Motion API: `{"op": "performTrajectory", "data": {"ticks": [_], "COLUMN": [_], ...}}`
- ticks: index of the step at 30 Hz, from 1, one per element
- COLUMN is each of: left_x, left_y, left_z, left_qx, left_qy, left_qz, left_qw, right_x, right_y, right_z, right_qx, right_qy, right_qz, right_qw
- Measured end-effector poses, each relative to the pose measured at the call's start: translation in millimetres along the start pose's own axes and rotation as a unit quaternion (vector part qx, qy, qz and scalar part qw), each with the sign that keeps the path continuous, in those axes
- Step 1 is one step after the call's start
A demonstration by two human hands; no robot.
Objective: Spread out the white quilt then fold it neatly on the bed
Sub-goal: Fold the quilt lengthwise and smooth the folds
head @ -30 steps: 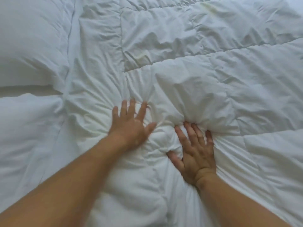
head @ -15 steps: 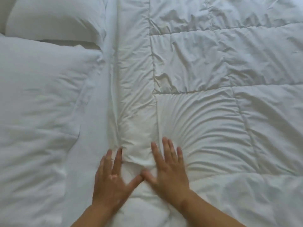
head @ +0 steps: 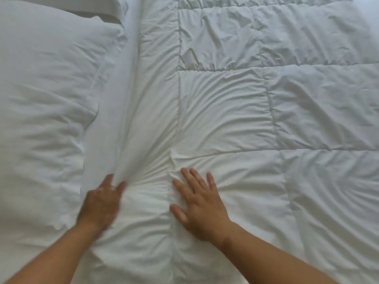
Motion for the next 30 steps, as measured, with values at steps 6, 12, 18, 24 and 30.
{"op": "performTrajectory", "data": {"ticks": [6,12,18,24,30], "left_x": [-11.6,-43.9,-46.3,-60.6,-51.4], "left_y": [22.9,42.1,19.1,7.5,153.5], "left_z": [-61.4,-174.0,-187.5,-168.4,-157.6], "left_qx": [0.215,0.283,0.258,0.283,-0.037], "left_qy": [-0.079,-0.105,-0.051,-0.102,0.016], "left_qz": [-0.241,-0.306,-0.209,-0.104,-0.046], "left_qw": [0.943,0.903,0.942,0.948,0.998], "right_x": [-34.1,-44.9,-51.9,-46.7,-9.3], "right_y": [50.9,43.5,40.1,119.4,145.8], "right_z": [-111.7,-173.6,-208.6,-247.3,-269.4], "right_qx": [-0.03,0.001,-0.044,-0.182,-0.251], "right_qy": [-0.074,-0.086,-0.059,-0.049,-0.011], "right_qz": [-0.041,-0.001,-0.022,-0.034,-0.027], "right_qw": [0.996,0.996,0.997,0.981,0.968]}}
Point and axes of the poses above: each hand's wrist, its own z-axis towards the middle knuckle, its own x-axis out of the back of the hand, y = z × x, the point moved 2 cm from there along z, towards the middle knuckle, and after that the axes turned 1 degree about -z, right-handed, at the moved point
